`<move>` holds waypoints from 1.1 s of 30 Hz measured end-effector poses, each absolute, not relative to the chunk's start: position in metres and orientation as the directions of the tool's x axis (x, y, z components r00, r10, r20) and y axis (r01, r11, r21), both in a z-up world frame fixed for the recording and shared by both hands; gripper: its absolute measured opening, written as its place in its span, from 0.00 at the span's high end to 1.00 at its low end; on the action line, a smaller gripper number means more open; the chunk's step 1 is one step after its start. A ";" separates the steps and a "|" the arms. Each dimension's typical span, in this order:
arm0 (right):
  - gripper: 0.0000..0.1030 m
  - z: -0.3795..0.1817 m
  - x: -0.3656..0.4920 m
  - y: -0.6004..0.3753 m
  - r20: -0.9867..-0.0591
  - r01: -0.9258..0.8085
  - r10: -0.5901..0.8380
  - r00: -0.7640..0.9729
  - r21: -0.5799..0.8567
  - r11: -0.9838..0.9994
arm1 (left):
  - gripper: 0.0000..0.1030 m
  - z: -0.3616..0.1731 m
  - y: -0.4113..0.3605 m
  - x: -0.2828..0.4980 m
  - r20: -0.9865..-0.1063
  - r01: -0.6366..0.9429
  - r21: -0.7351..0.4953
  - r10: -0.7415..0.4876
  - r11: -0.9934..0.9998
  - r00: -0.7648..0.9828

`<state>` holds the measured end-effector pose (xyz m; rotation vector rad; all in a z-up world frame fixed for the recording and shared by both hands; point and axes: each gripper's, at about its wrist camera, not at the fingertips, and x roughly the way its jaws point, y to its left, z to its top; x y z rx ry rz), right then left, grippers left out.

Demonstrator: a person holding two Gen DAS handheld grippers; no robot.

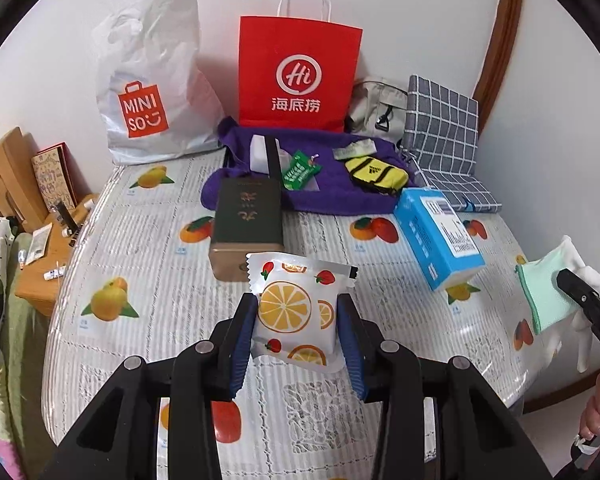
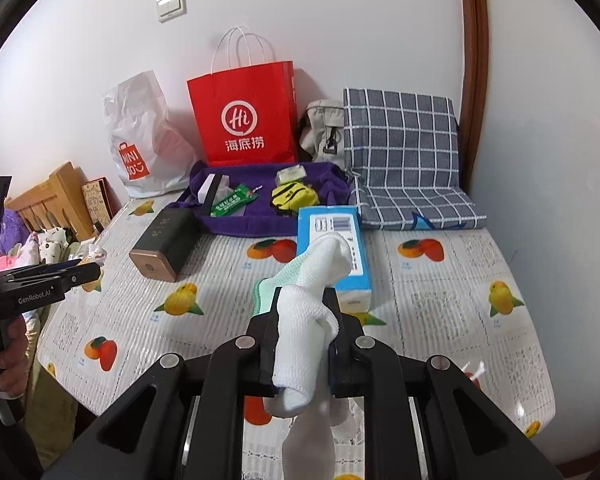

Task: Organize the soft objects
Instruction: 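Lift the packet with the left gripper while the right gripper lifts the gloves toward the towel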

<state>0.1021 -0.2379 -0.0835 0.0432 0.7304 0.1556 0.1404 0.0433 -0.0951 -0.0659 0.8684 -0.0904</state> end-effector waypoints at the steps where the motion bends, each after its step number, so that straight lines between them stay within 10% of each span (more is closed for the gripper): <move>1: 0.84 -0.082 0.103 -0.238 -0.659 -0.128 0.159 0.735 0.095 0.987 | 0.63 -0.094 0.044 0.142 -0.757 0.050 -0.092 -0.103 0.994 0.645; 33: 0.84 -0.058 0.158 -0.245 -0.624 -0.135 0.160 0.765 0.087 0.987 | 0.63 -0.071 0.043 0.185 -0.728 0.017 -0.086 -0.074 0.996 0.681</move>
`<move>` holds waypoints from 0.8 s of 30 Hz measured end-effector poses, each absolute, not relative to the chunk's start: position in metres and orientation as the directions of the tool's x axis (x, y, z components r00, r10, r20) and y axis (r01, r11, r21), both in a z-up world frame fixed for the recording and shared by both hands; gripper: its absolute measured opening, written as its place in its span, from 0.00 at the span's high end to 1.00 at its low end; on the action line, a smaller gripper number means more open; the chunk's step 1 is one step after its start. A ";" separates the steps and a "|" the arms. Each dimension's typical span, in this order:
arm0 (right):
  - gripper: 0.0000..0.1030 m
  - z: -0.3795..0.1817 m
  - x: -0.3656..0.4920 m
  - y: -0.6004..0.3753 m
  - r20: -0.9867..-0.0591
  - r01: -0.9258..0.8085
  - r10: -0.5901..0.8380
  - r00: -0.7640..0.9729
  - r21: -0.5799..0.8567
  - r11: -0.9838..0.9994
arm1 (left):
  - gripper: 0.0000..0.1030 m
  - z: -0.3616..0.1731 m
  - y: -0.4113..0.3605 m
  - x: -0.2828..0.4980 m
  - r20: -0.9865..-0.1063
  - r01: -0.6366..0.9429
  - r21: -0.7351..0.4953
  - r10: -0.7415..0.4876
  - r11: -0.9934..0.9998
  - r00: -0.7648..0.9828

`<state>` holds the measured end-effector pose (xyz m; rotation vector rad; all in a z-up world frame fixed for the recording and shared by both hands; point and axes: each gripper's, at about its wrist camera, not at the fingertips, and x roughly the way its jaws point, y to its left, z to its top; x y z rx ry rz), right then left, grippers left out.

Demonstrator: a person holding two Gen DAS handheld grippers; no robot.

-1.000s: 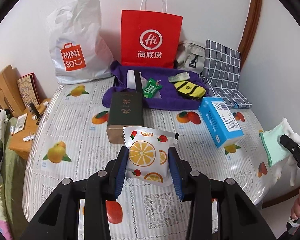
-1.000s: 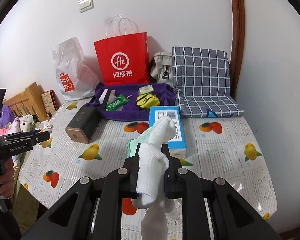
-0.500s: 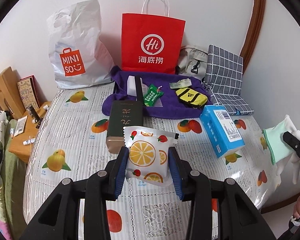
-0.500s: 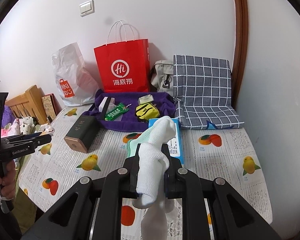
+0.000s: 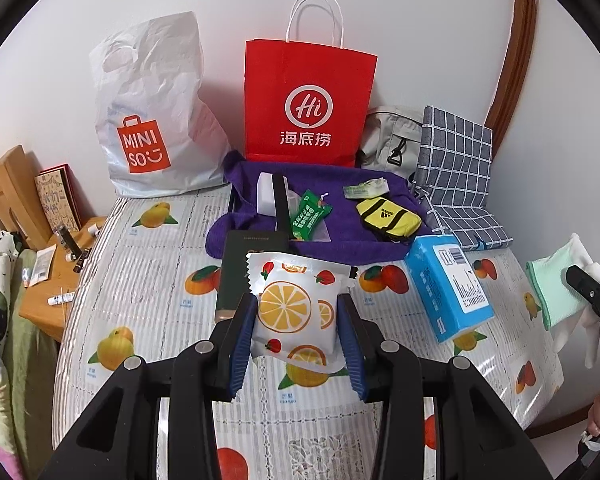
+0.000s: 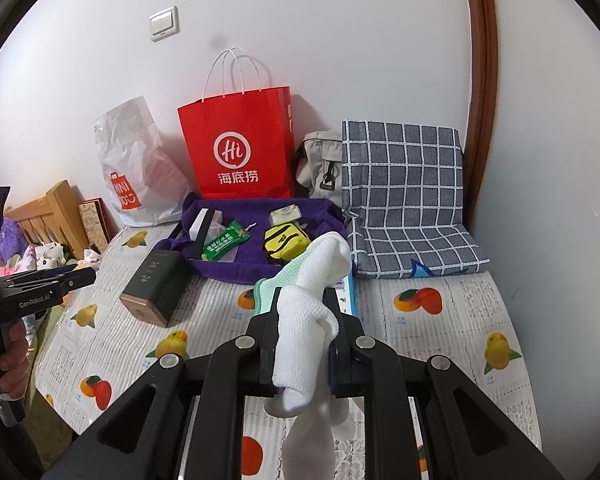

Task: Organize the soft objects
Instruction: 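Lift the packet with the left gripper while the right gripper lifts the gloves toward the towel, then carry the packet with the left gripper while the right gripper carries the gloves over the towel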

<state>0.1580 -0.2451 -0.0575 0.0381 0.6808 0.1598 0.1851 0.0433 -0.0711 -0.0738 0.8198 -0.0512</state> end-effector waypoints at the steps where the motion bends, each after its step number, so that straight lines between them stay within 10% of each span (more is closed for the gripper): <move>1: 0.84 -0.057 0.158 -0.245 -0.624 -0.135 0.160 0.765 0.088 0.987 | 0.63 -0.071 0.043 0.187 -0.728 0.018 -0.084 -0.074 0.996 0.682; 24: 0.84 -0.068 0.214 -0.236 -0.647 -0.135 0.155 0.747 0.082 0.988 | 0.63 -0.072 0.050 0.240 -0.720 0.016 -0.085 -0.073 0.996 0.690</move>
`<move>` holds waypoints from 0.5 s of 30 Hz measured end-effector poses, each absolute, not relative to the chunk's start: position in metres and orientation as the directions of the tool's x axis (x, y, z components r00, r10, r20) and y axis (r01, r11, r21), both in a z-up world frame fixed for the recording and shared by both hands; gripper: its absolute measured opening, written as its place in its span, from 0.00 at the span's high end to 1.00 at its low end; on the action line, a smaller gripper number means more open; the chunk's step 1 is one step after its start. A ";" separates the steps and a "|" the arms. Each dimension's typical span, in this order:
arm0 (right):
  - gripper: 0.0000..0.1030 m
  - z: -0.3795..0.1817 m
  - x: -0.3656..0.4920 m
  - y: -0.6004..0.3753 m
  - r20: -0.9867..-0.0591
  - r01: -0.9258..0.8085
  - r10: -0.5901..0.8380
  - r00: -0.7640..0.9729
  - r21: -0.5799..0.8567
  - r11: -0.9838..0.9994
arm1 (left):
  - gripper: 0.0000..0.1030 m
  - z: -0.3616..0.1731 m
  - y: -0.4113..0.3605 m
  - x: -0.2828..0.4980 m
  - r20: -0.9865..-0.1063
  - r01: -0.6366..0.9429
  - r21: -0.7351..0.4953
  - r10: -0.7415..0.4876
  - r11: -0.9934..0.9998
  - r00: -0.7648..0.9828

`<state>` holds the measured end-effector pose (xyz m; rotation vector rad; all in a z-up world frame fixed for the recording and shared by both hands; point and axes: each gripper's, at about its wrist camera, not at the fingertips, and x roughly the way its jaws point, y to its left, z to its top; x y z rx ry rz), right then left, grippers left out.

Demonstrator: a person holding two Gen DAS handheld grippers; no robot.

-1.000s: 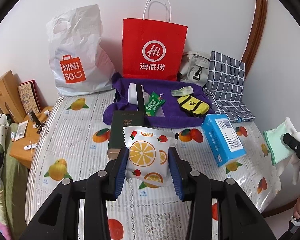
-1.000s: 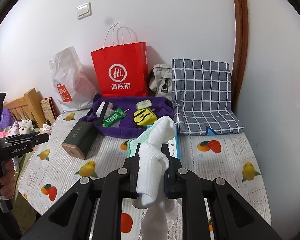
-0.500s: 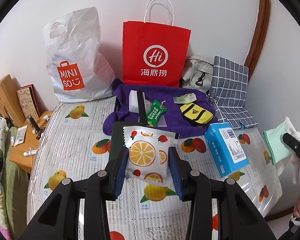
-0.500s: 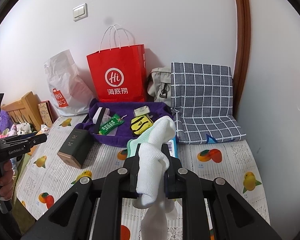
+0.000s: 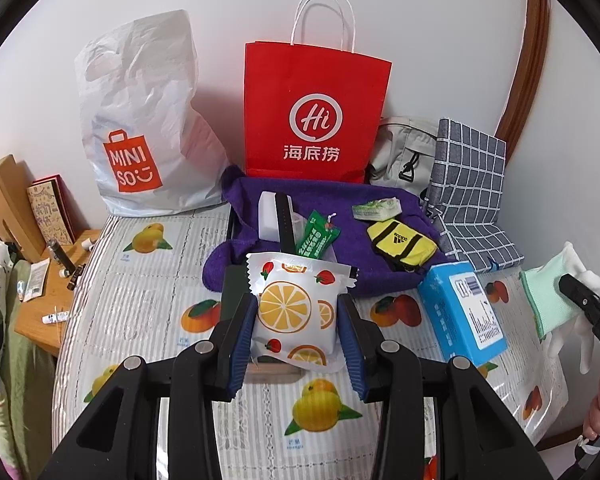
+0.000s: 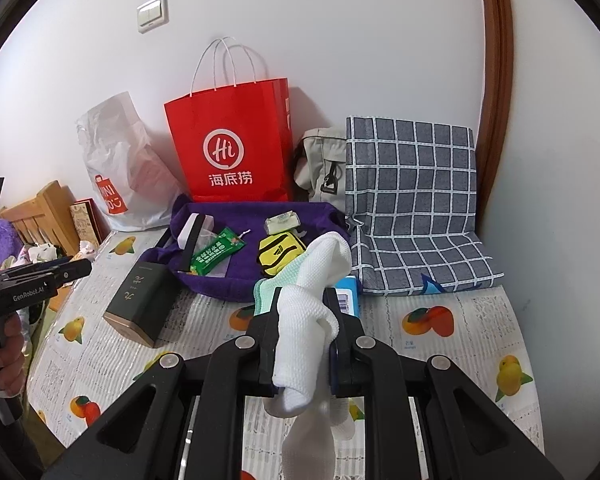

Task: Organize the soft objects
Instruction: 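Carry the packet with the left gripper while the right gripper carries the gloves over the towel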

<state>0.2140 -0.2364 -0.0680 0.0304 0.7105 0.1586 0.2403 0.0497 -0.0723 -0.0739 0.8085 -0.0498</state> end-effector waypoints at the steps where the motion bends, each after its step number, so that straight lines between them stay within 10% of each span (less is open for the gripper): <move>1: 0.84 -0.069 0.217 -0.236 -0.648 -0.135 0.155 0.746 0.081 0.988 | 0.63 -0.072 0.050 0.243 -0.720 0.017 -0.084 -0.073 0.996 0.690; 15: 0.84 -0.077 0.253 -0.231 -0.658 -0.141 0.169 0.734 0.096 0.985 | 0.63 -0.080 0.047 0.273 -0.726 0.020 -0.075 -0.069 0.997 0.684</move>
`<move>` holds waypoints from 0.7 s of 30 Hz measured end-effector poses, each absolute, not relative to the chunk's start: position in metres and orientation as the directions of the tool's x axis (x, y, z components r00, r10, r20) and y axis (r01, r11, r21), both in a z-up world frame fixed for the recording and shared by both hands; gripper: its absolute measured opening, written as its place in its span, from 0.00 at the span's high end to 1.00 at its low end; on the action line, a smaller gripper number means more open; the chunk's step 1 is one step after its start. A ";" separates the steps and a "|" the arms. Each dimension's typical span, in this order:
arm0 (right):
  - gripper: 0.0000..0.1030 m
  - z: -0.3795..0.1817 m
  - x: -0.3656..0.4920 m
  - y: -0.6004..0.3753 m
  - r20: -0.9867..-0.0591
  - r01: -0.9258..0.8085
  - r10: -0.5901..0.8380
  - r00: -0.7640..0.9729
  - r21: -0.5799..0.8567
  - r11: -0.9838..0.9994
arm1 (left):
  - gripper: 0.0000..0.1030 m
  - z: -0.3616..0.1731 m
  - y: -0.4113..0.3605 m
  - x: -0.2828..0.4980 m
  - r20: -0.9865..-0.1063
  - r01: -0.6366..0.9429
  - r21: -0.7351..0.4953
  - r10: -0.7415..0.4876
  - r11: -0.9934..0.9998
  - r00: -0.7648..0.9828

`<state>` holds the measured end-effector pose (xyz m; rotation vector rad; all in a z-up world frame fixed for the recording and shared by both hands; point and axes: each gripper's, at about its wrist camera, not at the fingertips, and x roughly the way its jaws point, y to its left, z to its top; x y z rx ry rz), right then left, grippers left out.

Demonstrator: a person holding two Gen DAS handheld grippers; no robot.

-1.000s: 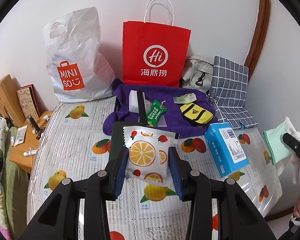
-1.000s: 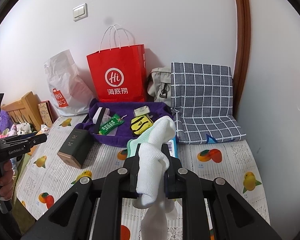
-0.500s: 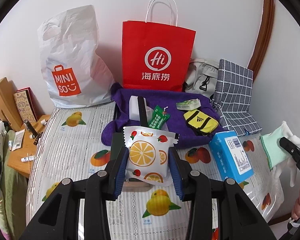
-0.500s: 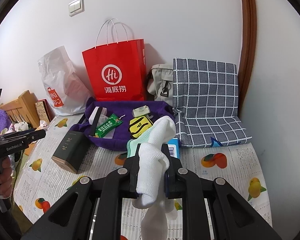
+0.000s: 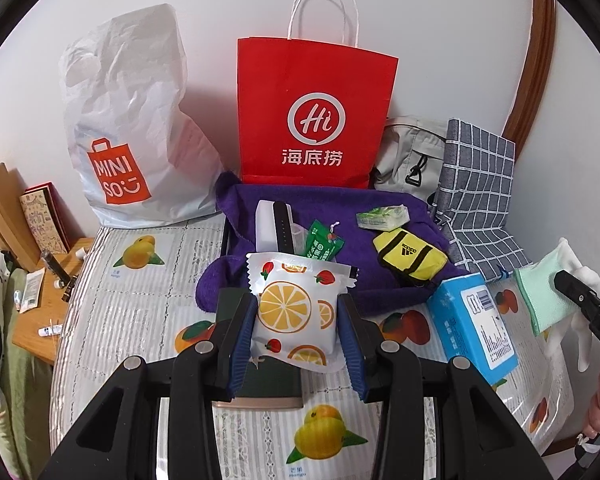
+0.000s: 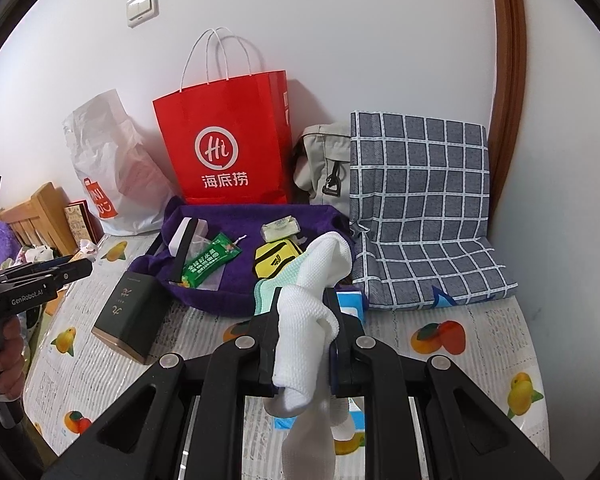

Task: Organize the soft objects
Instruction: 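Carry the packet with the left gripper while the right gripper carries the gloves over the towel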

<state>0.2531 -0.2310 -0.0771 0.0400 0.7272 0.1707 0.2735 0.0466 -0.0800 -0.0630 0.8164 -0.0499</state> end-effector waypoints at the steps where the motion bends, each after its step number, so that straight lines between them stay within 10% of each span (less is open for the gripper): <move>1: 0.84 -0.077 0.255 -0.231 -0.658 -0.142 0.171 0.734 0.097 0.985 | 0.63 -0.080 0.047 0.276 -0.726 0.019 -0.075 -0.068 0.997 0.684; 21: 0.84 -0.079 0.305 -0.215 -0.654 -0.185 0.220 0.724 0.123 0.975 | 0.63 -0.080 0.035 0.316 -0.726 0.026 -0.065 -0.065 0.998 0.685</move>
